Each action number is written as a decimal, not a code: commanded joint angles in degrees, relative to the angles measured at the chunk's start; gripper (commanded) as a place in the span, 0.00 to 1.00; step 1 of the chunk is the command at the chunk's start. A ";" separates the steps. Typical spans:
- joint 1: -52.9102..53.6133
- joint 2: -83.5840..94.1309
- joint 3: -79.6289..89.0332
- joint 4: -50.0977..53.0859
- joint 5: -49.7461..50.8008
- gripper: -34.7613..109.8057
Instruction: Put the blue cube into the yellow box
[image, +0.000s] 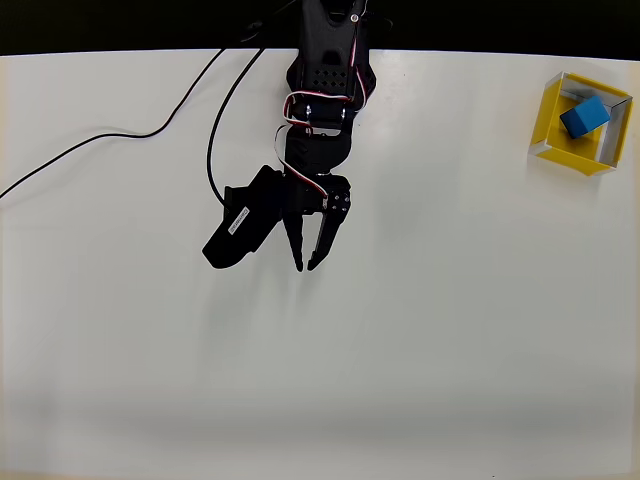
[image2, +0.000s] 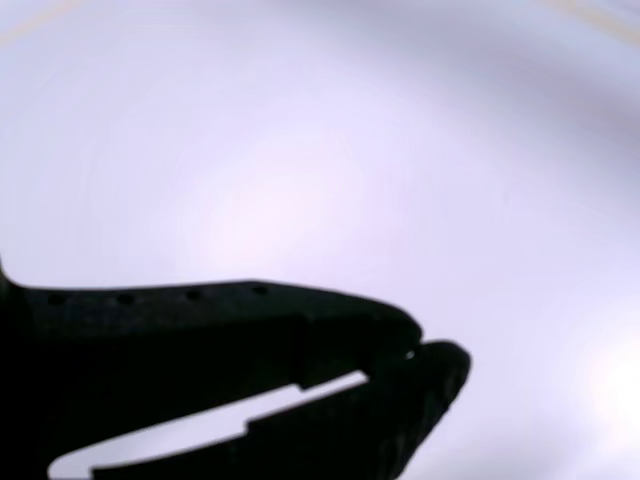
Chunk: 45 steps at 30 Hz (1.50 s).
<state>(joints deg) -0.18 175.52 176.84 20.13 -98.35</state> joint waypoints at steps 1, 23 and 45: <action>2.29 8.44 2.99 3.34 -0.70 0.24; 3.08 16.00 3.43 57.74 5.10 0.24; 2.72 15.91 3.43 57.74 5.45 0.24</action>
<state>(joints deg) 2.29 190.02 178.68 76.90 -92.20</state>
